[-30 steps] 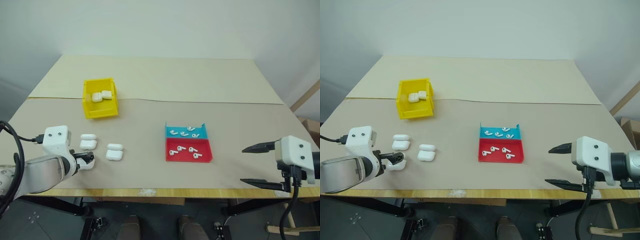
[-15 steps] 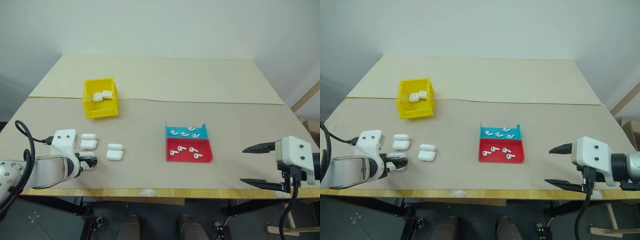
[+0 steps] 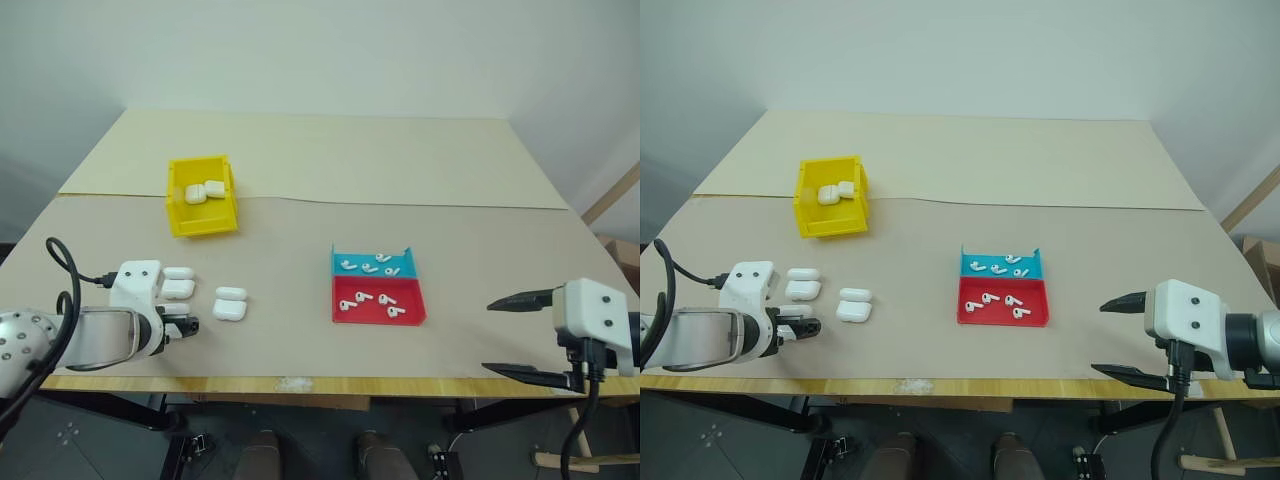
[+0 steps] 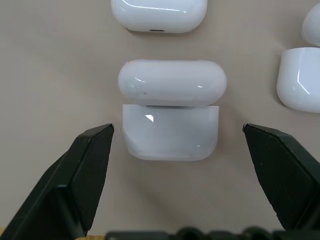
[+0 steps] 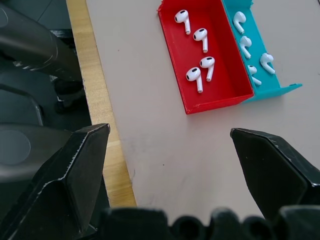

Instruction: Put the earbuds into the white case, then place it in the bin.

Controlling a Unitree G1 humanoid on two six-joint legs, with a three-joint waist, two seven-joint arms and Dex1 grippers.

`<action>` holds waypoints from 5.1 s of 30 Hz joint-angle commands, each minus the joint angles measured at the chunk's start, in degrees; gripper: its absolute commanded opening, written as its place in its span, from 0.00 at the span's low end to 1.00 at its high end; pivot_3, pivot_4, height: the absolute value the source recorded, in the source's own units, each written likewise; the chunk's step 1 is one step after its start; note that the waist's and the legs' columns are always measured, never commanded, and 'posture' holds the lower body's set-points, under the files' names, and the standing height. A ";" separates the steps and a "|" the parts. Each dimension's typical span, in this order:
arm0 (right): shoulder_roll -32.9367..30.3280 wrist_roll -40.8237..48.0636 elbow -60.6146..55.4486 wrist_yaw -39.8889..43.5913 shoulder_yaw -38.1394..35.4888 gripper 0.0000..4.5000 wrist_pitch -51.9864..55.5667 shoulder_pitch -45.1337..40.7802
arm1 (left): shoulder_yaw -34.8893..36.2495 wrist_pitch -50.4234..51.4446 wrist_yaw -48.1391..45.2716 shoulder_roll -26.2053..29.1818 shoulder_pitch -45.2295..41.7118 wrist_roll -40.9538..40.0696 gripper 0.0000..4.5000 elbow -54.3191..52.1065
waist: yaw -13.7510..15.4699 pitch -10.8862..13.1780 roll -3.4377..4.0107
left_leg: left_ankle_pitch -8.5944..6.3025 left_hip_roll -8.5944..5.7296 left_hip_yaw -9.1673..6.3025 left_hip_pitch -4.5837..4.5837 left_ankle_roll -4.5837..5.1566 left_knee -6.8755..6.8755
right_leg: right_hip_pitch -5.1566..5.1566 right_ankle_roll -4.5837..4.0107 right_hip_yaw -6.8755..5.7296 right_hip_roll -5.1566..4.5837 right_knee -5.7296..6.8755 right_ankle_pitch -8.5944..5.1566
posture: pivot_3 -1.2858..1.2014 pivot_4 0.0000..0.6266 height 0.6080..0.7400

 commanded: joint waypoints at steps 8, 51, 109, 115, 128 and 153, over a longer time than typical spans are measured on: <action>0.32 0.99 -1.52 -0.94 -2.40 1.00 0.82 0.32 | 0.11 1.99 -1.61 -1.19 -1.28 -0.23 1.00 1.72 | 0.03 0.00 -0.02 | 0.00 -0.01 -0.01 -0.01 0.00 0.00 | 0.00 0.00 -0.01 0.00 0.00 0.00 | 0.52 0.24 1.00; 0.73 0.25 -1.37 -2.45 -1.88 1.00 0.31 0.52 | 3.37 1.35 -4.34 -0.65 -6.16 -0.23 0.61 4.70 | 0.05 0.04 -0.16 | 0.01 -0.01 -0.03 -0.02 -0.01 0.00 | 0.00 0.01 -0.02 -0.01 -0.01 0.00 | 0.52 0.24 1.00; -4.22 -8.30 -4.70 -4.38 51.06 0.96 18.10 -52.78 | 10.88 -50.31 -147.51 -28.78 -6.46 70.66 0.61 20.33 | -2.11 0.12 -0.23 | 0.05 0.18 -0.12 -0.46 -0.07 0.07 | -0.45 0.07 -0.13 0.14 0.01 0.01 | 0.52 0.24 1.00; 1.90 -21.35 4.47 -1.19 63.70 0.65 14.21 -60.00 | 10.49 -51.16 -146.32 -28.80 -5.78 71.45 0.61 17.48 | -2.45 0.11 -0.22 | 0.05 0.18 -0.15 -0.97 -0.05 0.24 | -0.98 0.03 -0.14 0.15 0.17 0.04 | 0.52 0.24 1.00; 12.57 -34.99 16.89 2.51 71.18 0.65 7.45 -64.09 | 11.58 -49.33 -144.90 -27.78 -2.01 69.85 0.61 11.56 | -2.60 0.11 -0.21 | 0.05 0.16 -0.20 -0.96 -0.05 0.36 | -1.04 0.02 -0.17 0.16 0.54 0.05 | 0.52 0.24 1.00; 19.07 -44.37 27.03 8.46 70.59 0.53 -1.21 -64.26 | 12.09 -49.79 -142.67 -27.76 0.10 69.69 0.61 9.81 | -2.67 0.11 -0.21 | 0.05 0.15 -0.22 -0.94 -0.05 0.38 | -1.04 0.01 -0.20 0.16 0.59 0.05 | 0.52 0.24 1.00</action>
